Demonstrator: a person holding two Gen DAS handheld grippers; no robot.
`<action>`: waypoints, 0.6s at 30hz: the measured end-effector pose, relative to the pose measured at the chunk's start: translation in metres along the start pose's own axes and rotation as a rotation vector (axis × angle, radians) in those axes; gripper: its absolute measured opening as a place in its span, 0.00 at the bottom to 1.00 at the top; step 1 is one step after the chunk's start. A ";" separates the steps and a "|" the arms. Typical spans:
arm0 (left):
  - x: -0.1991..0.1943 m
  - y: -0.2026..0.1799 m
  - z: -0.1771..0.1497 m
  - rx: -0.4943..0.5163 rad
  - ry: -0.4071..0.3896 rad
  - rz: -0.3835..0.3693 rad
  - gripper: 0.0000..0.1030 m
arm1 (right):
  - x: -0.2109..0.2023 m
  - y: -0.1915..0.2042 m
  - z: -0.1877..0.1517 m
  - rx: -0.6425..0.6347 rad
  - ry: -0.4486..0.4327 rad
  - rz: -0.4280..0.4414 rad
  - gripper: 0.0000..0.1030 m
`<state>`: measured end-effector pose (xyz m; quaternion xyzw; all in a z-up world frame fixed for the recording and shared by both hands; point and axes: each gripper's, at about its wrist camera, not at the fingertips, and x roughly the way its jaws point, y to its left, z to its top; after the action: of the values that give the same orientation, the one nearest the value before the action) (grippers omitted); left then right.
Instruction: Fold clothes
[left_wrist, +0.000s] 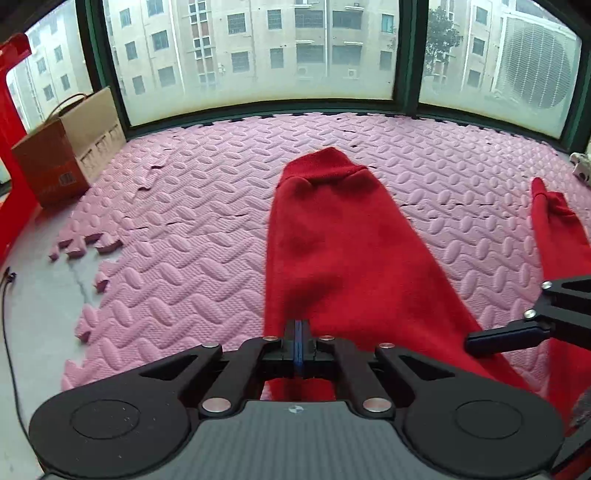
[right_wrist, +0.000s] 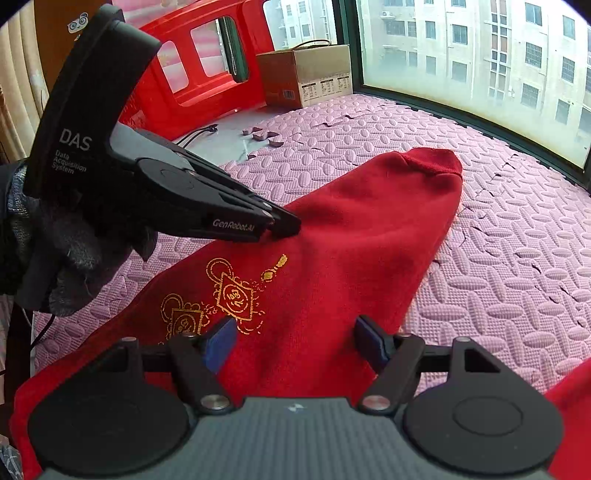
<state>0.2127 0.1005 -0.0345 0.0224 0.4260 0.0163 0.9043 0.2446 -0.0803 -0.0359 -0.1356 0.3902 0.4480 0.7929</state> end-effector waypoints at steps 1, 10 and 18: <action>0.000 0.007 0.000 -0.019 0.003 -0.020 0.00 | 0.000 0.000 0.000 -0.001 0.000 -0.001 0.71; -0.015 0.008 0.009 -0.063 -0.008 -0.138 0.02 | 0.000 -0.001 0.001 0.006 0.004 0.011 0.72; -0.030 0.000 -0.029 0.053 0.014 -0.124 0.05 | -0.001 0.000 0.001 0.006 0.011 0.007 0.72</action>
<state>0.1710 0.0994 -0.0298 0.0197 0.4333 -0.0507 0.8996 0.2448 -0.0802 -0.0348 -0.1342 0.3962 0.4486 0.7897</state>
